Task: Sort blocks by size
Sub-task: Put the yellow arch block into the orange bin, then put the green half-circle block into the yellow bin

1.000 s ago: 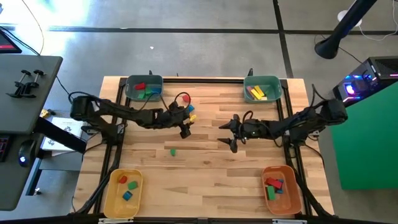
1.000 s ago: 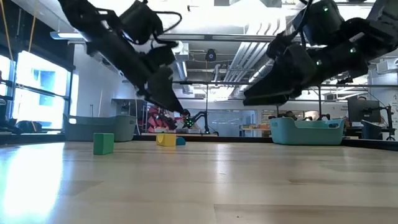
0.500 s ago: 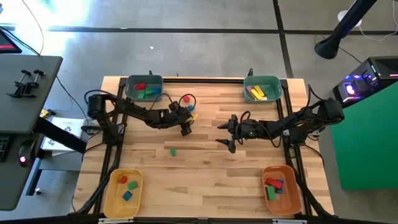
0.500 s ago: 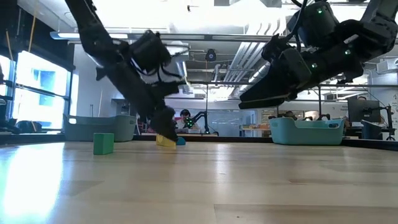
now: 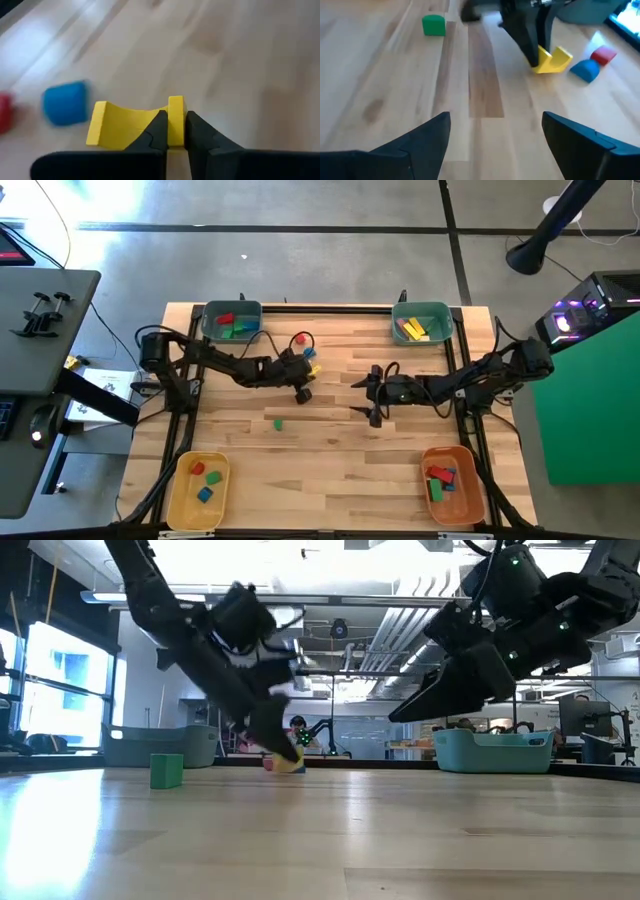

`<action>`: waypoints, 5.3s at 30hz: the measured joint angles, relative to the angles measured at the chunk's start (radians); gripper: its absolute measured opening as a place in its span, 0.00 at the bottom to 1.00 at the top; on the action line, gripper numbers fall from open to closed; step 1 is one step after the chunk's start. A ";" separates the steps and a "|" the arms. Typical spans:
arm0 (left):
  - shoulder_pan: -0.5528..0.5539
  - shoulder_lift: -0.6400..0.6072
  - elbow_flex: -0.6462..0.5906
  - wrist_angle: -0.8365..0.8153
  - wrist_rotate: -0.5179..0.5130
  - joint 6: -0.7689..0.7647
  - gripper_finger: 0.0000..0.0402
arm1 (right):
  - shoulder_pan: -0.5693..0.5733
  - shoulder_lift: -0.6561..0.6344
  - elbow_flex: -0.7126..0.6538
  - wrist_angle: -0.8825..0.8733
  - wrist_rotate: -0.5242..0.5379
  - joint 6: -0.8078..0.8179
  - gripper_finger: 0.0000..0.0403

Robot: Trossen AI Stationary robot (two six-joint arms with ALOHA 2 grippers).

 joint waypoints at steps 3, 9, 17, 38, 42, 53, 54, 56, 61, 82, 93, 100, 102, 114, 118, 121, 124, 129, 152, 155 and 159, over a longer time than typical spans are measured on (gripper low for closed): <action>-0.021 -0.057 -0.001 0.081 0.086 -0.022 0.06 | 0.018 0.000 0.001 0.023 0.037 -0.104 0.75; -0.034 -0.170 0.000 0.248 0.179 -0.160 0.02 | 0.107 0.000 0.098 0.054 0.408 -0.330 0.71; -0.041 -0.205 0.001 0.545 0.307 -0.261 0.03 | 0.120 0.000 0.258 0.051 0.608 -0.419 0.69; -0.068 -0.203 0.000 0.666 0.285 -0.262 0.03 | 0.112 0.000 0.358 0.043 0.564 -0.488 0.36; -0.068 -0.203 0.000 0.659 0.269 -0.255 0.10 | 0.113 0.000 0.358 0.025 0.556 -0.457 0.33; -0.055 -0.205 0.001 0.597 0.370 -0.180 0.52 | 0.177 -0.041 0.361 -0.182 0.562 -0.232 0.31; -0.053 -0.205 0.001 0.595 0.384 -0.175 0.54 | 0.189 -0.052 0.361 -0.222 0.573 -0.196 0.31; -0.053 -0.205 0.001 0.583 0.391 -0.166 0.56 | 0.221 -0.087 0.361 -0.329 0.617 -0.117 0.31; -0.053 -0.205 0.001 0.526 0.390 -0.103 0.58 | 0.335 -0.221 0.363 -0.733 0.670 0.211 0.31; -0.053 -0.206 0.001 0.433 0.378 0.030 0.58 | 0.942 -0.123 0.603 -1.522 -0.418 2.120 0.31; -0.053 -0.206 0.001 0.431 0.378 0.052 0.58 | 0.944 -0.117 0.435 -1.344 -0.478 2.193 0.33; -0.053 -0.206 0.001 0.431 0.378 0.059 0.58 | 0.938 -0.119 0.426 -1.349 -0.494 2.200 0.42; -0.053 -0.206 0.001 0.430 0.378 0.059 0.58 | 0.937 -0.119 0.426 -1.350 -0.482 2.190 0.47; -0.054 -0.213 0.001 0.417 0.380 0.124 0.58 | 0.888 -0.209 0.593 -1.587 -0.332 2.055 0.56; -0.071 -0.283 0.001 0.345 0.368 0.223 0.58 | 0.820 -0.214 0.702 -1.778 -0.033 1.799 0.56; -0.085 -0.368 0.001 0.238 0.339 0.274 0.58 | 0.742 -0.214 0.721 -1.792 0.228 1.524 0.56; -0.117 -0.460 0.001 0.107 0.290 0.341 0.58 | 0.633 -0.214 0.696 -1.684 0.368 1.170 0.56; -0.241 -0.566 0.001 -0.070 0.160 0.437 0.58 | 0.449 -0.213 0.560 -1.221 0.513 0.515 0.56; -0.600 -0.291 0.001 -0.596 -0.299 -0.969 0.53 | -0.031 -0.035 0.102 0.074 0.052 0.001 0.56; -0.613 -0.232 0.001 -0.594 -0.294 -1.027 0.51 | -0.030 -0.015 0.102 0.089 0.049 -0.025 0.56; -0.606 -0.181 0.005 -0.590 -0.291 -1.106 0.49 | -0.031 -0.001 0.102 0.122 0.049 -0.058 0.56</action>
